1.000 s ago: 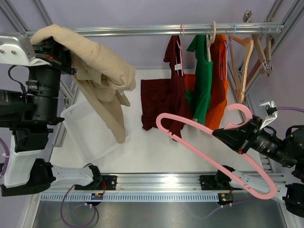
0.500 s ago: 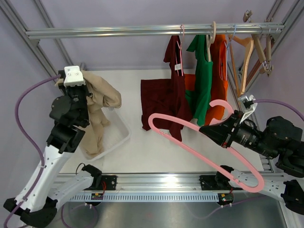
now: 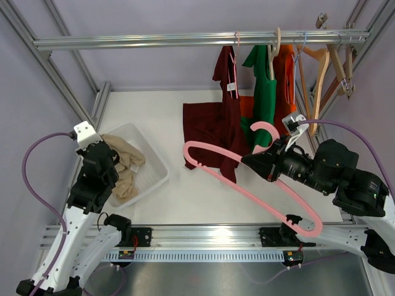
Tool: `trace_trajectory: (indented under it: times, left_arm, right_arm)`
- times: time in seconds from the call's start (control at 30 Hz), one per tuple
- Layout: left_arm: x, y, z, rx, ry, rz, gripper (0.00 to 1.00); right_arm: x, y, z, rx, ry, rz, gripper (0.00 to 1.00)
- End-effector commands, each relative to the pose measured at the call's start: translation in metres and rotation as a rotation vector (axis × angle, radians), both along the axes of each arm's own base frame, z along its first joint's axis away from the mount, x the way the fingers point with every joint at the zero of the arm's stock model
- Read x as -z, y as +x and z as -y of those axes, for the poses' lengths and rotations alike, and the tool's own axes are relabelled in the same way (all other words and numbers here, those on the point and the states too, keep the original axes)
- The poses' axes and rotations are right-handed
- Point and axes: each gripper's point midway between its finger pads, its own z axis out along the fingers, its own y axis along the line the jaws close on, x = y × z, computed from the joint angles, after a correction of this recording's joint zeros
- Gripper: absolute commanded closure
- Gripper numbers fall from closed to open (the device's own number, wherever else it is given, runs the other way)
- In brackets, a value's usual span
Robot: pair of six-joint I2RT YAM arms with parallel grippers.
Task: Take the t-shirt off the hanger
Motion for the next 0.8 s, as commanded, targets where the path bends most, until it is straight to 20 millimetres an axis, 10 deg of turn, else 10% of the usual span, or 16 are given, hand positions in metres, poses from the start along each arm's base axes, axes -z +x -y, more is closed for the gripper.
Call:
trace_trajectory:
  times: [0.0, 0.17, 0.37, 0.5, 0.77]
  left_arm:
    - [0.020, -0.008, -0.003, -0.083, -0.142, -0.001, 1.00]
    - [0.073, -0.011, 0.012, -0.081, -0.277, -0.083, 0.94]
    - [0.108, -0.006, 0.022, -0.072, -0.317, -0.173, 0.23]
    - [0.077, 0.002, 0.039, 0.043, -0.357, -0.136, 0.02]
    - [0.006, -0.023, 0.088, 0.420, -0.446, -0.017, 0.01]
  right_arm:
    - [-0.020, 0.014, -0.006, 0.036, 0.036, 0.090, 1.00]
    - [-0.009, 0.049, -0.020, 0.159, -0.016, 0.110, 1.00]
    - [-0.011, 0.085, -0.047, 0.251, -0.052, 0.128, 1.00]
    - [-0.011, 0.114, -0.067, 0.319, -0.136, 0.154, 1.00]
    - [-0.039, 0.166, -0.096, 0.465, -0.214, 0.267, 1.00]
